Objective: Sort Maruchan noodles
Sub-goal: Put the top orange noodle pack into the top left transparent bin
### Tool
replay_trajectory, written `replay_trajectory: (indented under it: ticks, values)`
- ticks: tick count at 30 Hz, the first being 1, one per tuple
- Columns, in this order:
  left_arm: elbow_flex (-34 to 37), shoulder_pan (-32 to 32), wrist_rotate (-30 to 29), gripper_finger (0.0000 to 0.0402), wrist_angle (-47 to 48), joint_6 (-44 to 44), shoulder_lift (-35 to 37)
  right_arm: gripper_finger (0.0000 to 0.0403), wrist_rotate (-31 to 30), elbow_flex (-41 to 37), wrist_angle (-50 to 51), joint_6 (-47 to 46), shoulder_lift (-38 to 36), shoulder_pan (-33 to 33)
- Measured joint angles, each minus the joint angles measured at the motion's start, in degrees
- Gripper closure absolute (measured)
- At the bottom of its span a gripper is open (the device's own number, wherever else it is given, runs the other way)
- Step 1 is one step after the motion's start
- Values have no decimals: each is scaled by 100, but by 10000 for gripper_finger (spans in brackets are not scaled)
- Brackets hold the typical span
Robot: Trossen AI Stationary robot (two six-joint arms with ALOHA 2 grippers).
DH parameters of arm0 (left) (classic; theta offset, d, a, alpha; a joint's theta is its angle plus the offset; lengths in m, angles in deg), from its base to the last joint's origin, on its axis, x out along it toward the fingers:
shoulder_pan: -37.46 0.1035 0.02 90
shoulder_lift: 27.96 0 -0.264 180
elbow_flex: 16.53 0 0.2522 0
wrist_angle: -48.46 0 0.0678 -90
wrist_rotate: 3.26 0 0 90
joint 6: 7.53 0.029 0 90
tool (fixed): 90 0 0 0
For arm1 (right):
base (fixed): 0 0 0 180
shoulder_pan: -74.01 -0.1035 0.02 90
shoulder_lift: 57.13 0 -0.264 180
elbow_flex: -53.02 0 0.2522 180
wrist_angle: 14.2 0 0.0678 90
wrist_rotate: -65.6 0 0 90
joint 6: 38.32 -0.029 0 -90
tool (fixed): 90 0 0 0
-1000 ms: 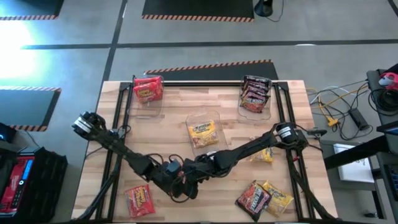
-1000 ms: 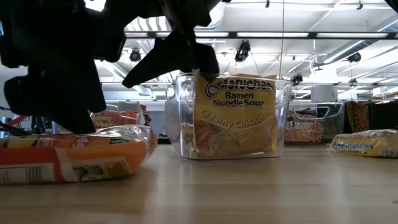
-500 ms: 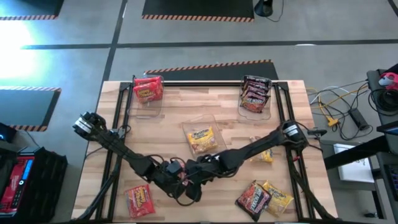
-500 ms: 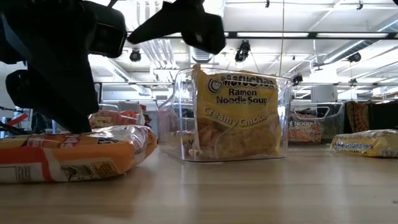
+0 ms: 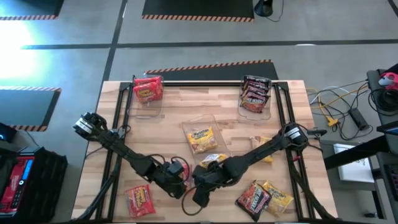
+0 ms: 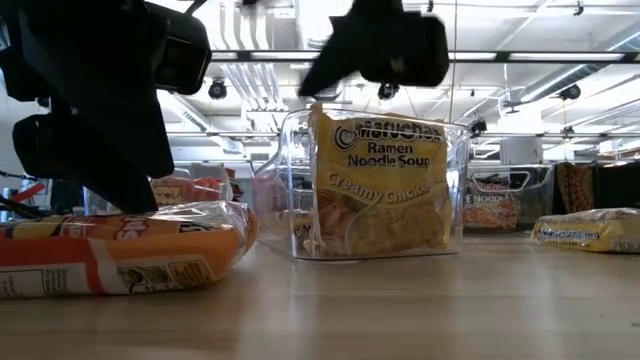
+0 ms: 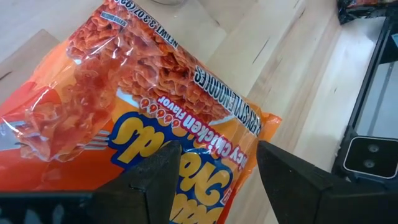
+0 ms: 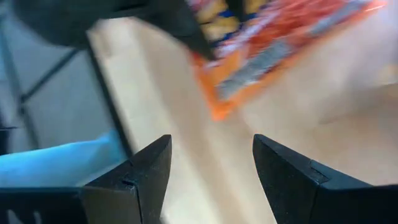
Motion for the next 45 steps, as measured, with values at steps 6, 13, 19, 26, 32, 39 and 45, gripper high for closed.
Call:
replay_trajectory:
  ticks: [6, 13, 19, 26, 32, 39, 45]
  values:
    - [0, -15, 2, 205, -22, -45, 0, 188, -306, -22, 905, 235, 2, 146]
    - [0, -15, 2, 205, -23, -45, 0, 188, -508, -35, 1204, 602, 2, 396]
    - [11, -15, 2, 205, -2, -37, 0, 188, -879, -35, 1110, 1095, 4, 759]
    - [20, -15, 2, 205, 6, -46, 2, 188, -728, -35, 819, 1447, 7, 1180]
    - [20, 31, -26, 205, 70, -38, 4, 188, -207, 6, 660, 1083, -143, 1054]
    - [26, 246, -36, 205, 4, 242, 4, 188, -340, 13, 256, 409, -83, 517]
    - [35, 308, -54, 205, -319, 259, 14, 188, -862, -5, 206, 21, 97, 290]
